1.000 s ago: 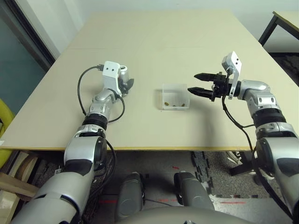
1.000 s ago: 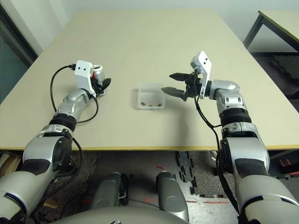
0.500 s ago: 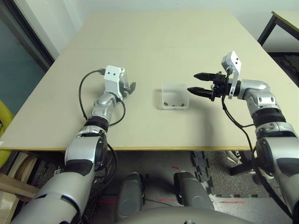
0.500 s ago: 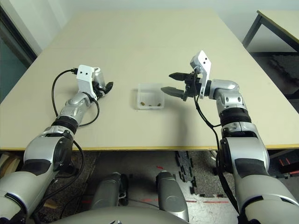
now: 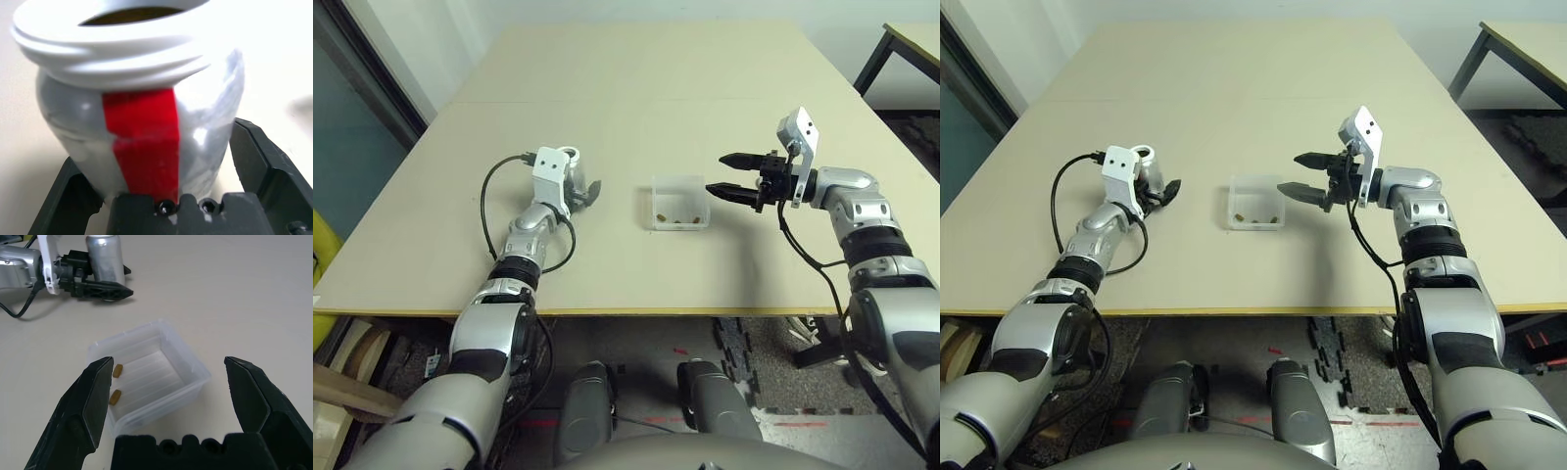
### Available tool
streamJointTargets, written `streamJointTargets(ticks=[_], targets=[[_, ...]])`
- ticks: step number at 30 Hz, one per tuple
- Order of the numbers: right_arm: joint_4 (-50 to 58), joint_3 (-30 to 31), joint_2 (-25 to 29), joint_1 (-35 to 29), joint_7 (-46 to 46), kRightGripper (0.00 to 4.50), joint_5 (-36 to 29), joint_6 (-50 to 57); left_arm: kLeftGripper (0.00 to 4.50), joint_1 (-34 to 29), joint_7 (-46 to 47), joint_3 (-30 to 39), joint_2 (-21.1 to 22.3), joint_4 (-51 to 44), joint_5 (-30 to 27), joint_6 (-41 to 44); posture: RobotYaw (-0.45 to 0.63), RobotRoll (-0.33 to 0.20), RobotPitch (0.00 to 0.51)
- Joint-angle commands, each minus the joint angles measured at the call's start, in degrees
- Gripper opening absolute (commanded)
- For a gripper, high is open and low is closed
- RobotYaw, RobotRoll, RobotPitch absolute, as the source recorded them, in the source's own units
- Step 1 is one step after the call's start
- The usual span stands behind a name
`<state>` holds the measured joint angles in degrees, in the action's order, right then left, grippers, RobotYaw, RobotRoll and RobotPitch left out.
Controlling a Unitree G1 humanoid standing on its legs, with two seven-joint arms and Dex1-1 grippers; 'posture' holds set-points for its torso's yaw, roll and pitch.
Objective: Pour the medicine from the bottle into the box.
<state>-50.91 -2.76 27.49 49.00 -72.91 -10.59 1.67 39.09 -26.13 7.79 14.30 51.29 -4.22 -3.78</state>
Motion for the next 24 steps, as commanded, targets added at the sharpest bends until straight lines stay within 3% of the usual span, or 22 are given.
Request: streamJointTargets(ticks=[1, 15, 19, 24], targets=[[-0.63, 0.43, -0.47, 0.29, 0.15, 4.50, 0.21, -0.86, 4.48, -5.29, -1.02, -1.08, 0.31, -8.49, -0.93, 4.83, -0.15, 0.000, 0.083], [-2.39, -0.41, -1.54, 0.70, 1.41, 4.50, -0.08, -1.67, 4.48, -20.68, -2.03, -0.76, 3.02, -36.71, -3.90, 20.03, -0.12, 0.000, 0.090], [-2.82, -2.03, -1.35, 0.51, 3.30, 4.50, -1.19, -1.06, 4.48, -25.52, -4.17, 0.48, 4.36, -46.49, -7.78, 23.91, -0.11, 0.000, 0.094], [-2.64, -2.90, -0.09, -1.40, 3.85, 4.50, -1.42, -1.80, 4.48, -31.96, -6.90, 7.22, 7.20, -55.35, -15.10, 23.13, -0.10, 0.000, 0.098]])
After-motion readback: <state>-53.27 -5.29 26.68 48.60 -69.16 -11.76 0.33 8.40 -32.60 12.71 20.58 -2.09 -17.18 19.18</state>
